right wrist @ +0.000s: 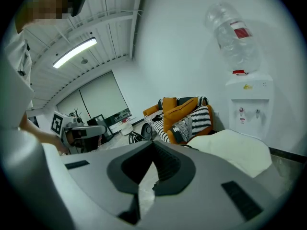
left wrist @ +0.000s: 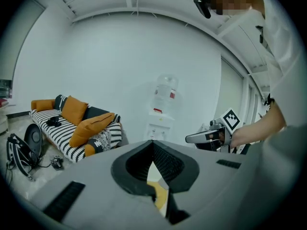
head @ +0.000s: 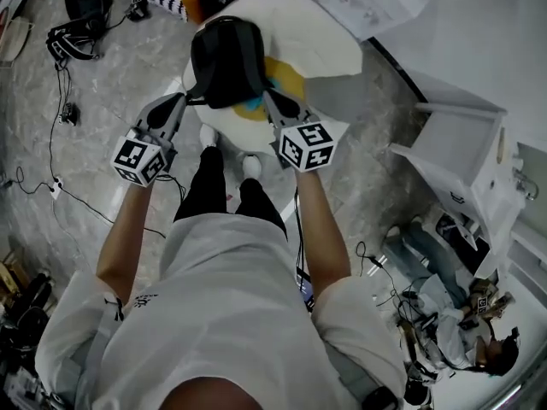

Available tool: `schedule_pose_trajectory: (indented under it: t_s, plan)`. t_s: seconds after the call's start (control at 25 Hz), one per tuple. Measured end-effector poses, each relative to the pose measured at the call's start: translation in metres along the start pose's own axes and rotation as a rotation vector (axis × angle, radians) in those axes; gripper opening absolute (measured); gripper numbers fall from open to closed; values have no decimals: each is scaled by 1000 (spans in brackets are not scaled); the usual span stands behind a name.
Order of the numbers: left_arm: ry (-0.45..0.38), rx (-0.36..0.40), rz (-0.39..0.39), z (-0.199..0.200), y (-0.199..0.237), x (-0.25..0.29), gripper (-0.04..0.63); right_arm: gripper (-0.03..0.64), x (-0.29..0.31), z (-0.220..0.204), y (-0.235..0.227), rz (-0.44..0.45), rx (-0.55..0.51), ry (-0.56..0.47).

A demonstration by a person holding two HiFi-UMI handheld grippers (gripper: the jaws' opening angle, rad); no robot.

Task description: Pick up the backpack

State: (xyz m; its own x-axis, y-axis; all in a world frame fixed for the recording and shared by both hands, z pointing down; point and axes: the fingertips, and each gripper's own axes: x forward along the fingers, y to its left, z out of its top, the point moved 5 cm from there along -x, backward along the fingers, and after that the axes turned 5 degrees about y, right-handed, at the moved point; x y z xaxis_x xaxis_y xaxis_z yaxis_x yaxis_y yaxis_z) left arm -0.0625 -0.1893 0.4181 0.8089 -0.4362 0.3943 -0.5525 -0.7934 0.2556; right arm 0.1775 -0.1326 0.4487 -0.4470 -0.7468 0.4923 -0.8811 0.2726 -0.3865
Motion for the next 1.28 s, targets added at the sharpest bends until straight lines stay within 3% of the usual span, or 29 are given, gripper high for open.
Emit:
schedule_pose_trajectory:
  t_s: [0.32, 0.8, 1.28]
  plan:
    - [57, 14, -65, -19, 45, 63, 2, 8, 49, -15, -39, -63, 11, 50]
    - [172, -58, -26, -93, 115, 135, 2, 8, 124, -56, -103, -103, 84, 97]
    - [201, -95, 16, -165, 185, 195, 2, 8, 213, -99, -159, -115, 66, 123]
